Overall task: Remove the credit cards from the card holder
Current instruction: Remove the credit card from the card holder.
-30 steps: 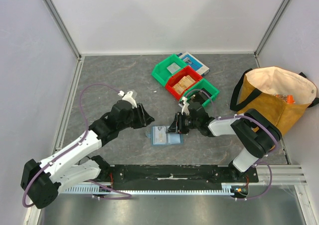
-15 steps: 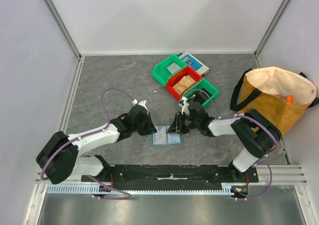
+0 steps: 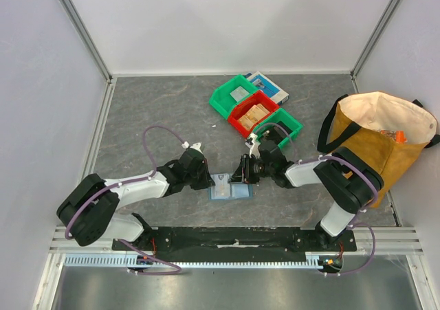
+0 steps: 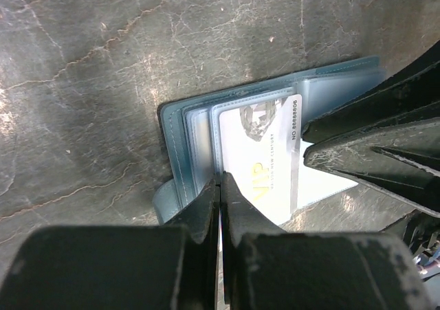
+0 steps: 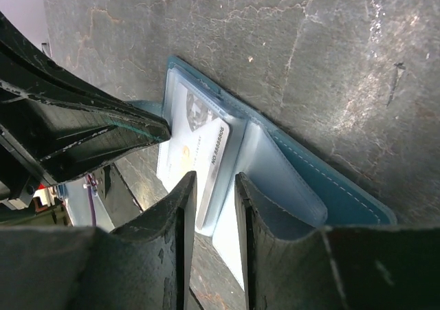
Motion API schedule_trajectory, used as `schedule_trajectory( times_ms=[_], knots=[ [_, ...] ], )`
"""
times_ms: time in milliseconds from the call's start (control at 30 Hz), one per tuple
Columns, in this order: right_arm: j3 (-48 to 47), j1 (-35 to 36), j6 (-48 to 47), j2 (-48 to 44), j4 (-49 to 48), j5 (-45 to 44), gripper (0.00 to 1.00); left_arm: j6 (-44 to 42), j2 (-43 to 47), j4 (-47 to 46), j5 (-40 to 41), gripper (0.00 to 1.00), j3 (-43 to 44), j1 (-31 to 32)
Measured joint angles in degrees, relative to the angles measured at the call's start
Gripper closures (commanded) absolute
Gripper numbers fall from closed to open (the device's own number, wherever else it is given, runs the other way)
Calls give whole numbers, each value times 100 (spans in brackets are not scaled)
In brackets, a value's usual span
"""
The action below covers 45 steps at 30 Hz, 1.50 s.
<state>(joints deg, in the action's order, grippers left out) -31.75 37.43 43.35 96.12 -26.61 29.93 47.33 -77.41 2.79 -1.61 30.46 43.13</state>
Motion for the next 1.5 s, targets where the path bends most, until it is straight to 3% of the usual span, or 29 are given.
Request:
schedule_trajectory(
  times_ms=[333,600,933,1233,1433,1500],
  knots=[
    [-83,61,57,186,-173,61,75,48,-31,-197,-7,98,-63,0],
    [-24,22,107,234,-315,72,100,48,-50,-221,-11,98,-63,-2],
    [197,-192,352,297,-787,378,100,63,-63,-249,-13,98,-63,-4],
    [234,-520,234,286,-452,590,100,107,-72,-315,-46,98,-85,-42],
    [214,-520,210,282,-402,621,100,109,28,-264,-70,61,-87,-42],
    [203,-520,208,282,-378,623,100,107,173,-184,-138,59,-85,-28]
  ],
)
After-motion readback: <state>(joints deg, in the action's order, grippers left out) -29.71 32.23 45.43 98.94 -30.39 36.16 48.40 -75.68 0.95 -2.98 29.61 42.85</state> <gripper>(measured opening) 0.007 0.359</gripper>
